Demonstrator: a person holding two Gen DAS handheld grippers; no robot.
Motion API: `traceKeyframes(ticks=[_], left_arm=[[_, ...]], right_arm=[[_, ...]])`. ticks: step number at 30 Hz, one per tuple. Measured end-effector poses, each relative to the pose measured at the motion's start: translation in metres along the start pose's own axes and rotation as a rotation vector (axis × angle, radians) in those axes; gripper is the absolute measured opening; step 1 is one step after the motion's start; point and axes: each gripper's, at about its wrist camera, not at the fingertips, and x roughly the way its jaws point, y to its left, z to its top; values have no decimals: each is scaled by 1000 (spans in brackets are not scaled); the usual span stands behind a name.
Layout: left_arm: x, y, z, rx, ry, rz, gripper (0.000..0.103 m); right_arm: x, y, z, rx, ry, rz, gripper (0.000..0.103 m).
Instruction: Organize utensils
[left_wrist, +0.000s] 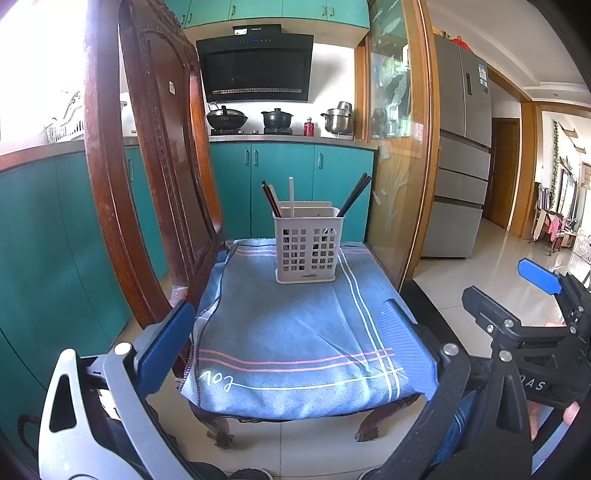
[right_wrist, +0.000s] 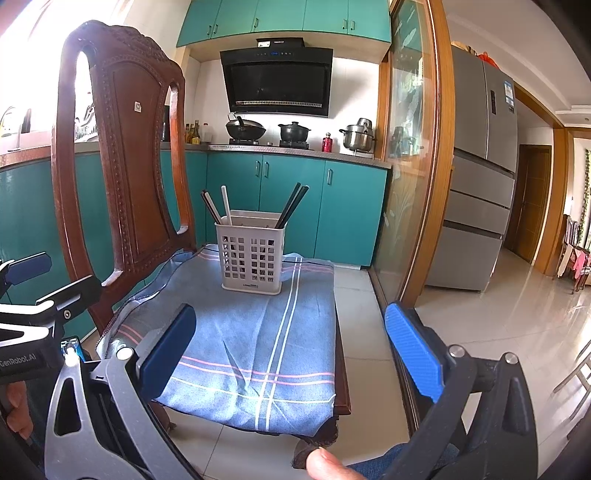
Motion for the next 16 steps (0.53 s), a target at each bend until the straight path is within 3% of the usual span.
traceKeyframes(ticks=[10, 16], left_arm=[[9, 0, -4, 0, 26, 13, 100], [35, 6, -7, -27, 107, -11, 100]], right_arm=[[6, -1, -4, 12, 18, 2, 100], [19, -5, -9, 30, 59, 12, 100]])
